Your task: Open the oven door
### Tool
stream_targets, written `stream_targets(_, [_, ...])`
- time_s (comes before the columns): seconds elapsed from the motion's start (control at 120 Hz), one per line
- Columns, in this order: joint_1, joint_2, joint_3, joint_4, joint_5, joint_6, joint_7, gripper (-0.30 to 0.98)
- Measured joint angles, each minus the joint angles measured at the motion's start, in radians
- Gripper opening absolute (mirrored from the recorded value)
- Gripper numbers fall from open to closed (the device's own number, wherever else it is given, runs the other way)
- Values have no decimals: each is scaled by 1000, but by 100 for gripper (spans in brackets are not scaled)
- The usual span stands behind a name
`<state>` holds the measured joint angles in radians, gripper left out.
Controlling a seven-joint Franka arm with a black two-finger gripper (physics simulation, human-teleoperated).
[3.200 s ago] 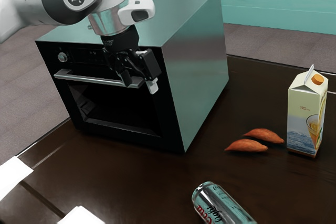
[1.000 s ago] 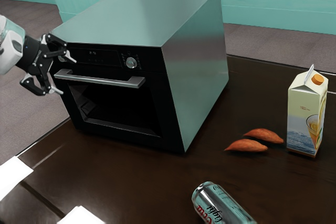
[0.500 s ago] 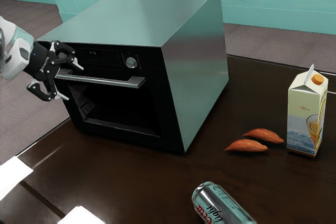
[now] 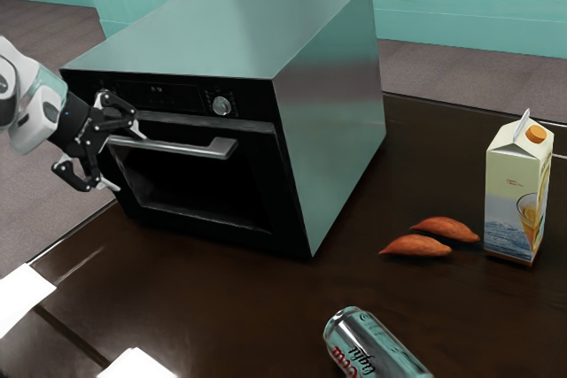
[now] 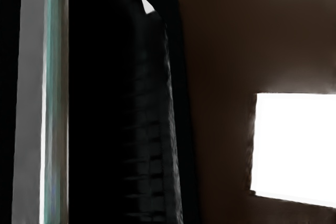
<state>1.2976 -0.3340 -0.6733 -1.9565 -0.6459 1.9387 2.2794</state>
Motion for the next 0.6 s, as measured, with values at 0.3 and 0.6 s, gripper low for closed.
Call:
stream_targets(0.3, [-285, -595, 480, -144, -9, -206, 4, 68])
stream_targets(0.6, [-1224, 378, 610, 729, 493, -505, -707, 68])
